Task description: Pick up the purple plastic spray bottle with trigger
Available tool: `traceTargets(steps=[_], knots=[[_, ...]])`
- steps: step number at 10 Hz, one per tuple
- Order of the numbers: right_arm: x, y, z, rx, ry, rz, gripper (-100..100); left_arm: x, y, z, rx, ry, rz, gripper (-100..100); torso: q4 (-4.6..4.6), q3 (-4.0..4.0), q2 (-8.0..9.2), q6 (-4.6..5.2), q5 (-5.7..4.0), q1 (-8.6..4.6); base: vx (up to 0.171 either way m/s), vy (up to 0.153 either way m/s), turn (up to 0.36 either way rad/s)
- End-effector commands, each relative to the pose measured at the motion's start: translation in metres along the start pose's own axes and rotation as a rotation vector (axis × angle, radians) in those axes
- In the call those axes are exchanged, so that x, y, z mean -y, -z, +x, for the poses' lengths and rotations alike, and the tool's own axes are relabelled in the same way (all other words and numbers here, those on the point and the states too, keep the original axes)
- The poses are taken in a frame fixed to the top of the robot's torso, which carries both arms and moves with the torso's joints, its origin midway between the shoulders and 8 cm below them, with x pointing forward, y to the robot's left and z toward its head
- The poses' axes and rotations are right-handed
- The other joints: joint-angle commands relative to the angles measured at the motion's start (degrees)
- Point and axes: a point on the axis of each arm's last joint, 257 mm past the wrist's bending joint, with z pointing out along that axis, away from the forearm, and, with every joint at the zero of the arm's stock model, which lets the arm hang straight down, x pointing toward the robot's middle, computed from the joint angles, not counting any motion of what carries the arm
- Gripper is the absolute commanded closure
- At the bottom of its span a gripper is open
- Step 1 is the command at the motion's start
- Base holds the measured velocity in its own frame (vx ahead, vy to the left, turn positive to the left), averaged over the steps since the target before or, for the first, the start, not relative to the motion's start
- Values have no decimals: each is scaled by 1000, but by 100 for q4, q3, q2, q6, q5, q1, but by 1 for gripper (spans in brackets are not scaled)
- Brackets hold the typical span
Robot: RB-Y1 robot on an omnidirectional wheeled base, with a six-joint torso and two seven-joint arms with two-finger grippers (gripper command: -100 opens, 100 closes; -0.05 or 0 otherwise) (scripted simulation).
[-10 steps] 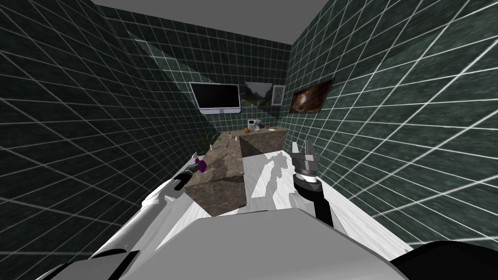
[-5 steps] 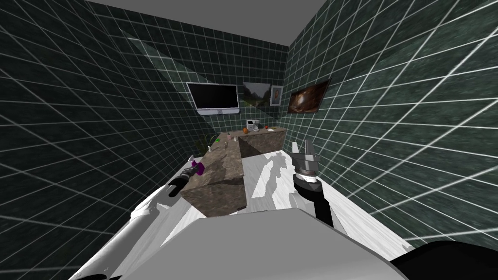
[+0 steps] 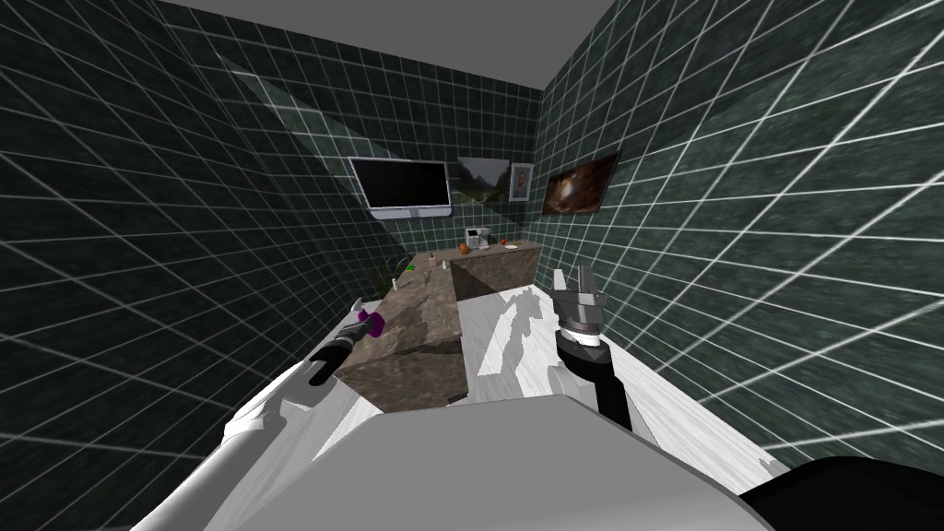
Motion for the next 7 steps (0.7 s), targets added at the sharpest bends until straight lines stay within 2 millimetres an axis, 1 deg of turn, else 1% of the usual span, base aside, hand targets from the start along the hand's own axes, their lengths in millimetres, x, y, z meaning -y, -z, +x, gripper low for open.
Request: traceTargets(steps=[1,3,4,6,7], knots=[[0,0,0,0,0,0,0,-2,12,6,-14,-4,-4,100,0,0,0,0,0,0,27,22,-4],[0,0,0,0,0,0,0,17,13,-10,19,-5,33,100,-4,3,10,-5,4,-4,5,5,16],[0,0,0,0,0,0,0,-1,24,-6,6,5,-14,100,-1,5,13,3,0,-11,38,19,-124],[0,0,0,0,0,0,0,7,38,-2,-1,-1,6,100,-6,-4,-2,-1,5,5,43,26,-30],[0,0,0,0,0,0,0,15,38,-9,14,-2,23,100,-8,-2,4,-4,8,3,2,3,24]])
